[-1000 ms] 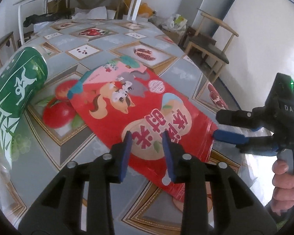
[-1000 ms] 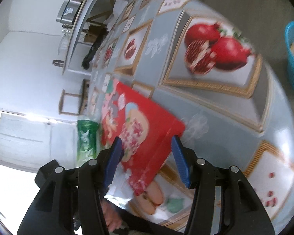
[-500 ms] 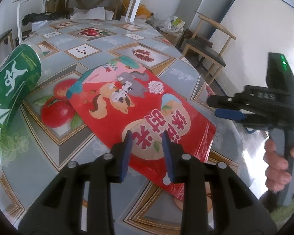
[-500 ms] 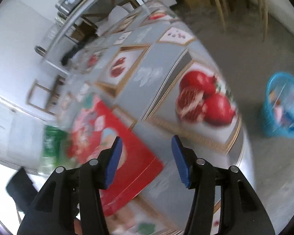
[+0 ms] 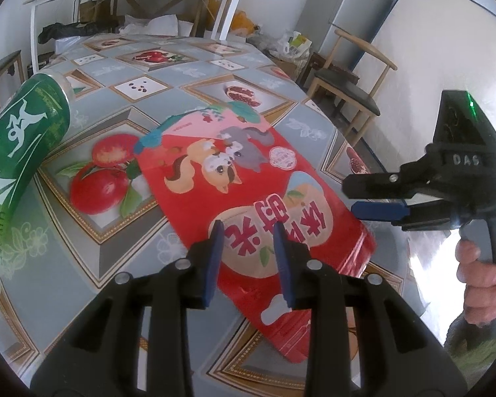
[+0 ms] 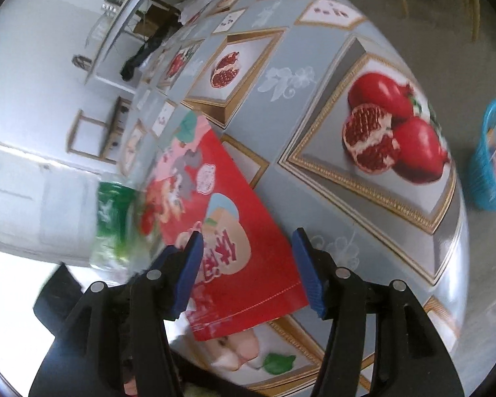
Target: Collect trash
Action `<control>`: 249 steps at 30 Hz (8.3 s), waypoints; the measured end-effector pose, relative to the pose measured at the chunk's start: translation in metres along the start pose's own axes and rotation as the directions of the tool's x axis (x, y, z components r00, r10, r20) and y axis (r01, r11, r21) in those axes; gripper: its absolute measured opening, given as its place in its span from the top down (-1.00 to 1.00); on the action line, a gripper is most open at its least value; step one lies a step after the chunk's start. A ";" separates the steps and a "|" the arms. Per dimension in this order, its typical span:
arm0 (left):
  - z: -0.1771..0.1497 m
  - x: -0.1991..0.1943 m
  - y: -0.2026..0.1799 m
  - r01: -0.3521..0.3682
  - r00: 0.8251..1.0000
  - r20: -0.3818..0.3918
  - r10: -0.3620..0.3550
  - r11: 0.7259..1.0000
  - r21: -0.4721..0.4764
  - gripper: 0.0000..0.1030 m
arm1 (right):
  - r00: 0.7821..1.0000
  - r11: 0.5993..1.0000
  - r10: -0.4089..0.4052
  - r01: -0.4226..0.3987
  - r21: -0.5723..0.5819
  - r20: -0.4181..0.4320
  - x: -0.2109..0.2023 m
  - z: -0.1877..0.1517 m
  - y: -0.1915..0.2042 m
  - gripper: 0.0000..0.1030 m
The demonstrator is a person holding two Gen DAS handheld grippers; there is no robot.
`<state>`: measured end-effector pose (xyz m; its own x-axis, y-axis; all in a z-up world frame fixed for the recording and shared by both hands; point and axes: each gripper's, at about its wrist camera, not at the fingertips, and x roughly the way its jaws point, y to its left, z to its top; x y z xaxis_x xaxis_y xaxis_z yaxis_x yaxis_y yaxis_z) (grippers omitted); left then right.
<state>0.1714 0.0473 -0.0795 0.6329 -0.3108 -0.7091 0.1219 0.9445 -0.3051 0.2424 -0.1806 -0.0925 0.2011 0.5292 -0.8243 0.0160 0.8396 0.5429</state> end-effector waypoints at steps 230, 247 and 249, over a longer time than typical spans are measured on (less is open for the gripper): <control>0.091 0.240 -0.378 0.364 0.866 -0.458 -0.202 0.882 0.300 -0.13 | 0.793 0.760 -0.169 -0.273 0.589 0.586 -0.193 -0.055 -0.406 0.93; 0.098 0.272 -0.399 0.429 0.822 -0.500 -0.271 0.873 0.232 -0.53 | 0.844 0.683 -0.457 0.132 0.718 0.281 -0.127 0.018 -0.515 -0.22; 0.099 0.263 -0.393 0.427 0.831 -0.484 -0.274 0.872 0.239 -0.53 | 0.832 0.677 -0.479 0.147 0.721 0.280 -0.131 0.012 -0.513 -0.22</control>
<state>0.3658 -0.3948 -0.0827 0.1224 -0.5688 -0.8133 0.5595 0.7164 -0.4168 0.2192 -0.6818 -0.2609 0.4337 0.0043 -0.9010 0.7468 0.5577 0.3622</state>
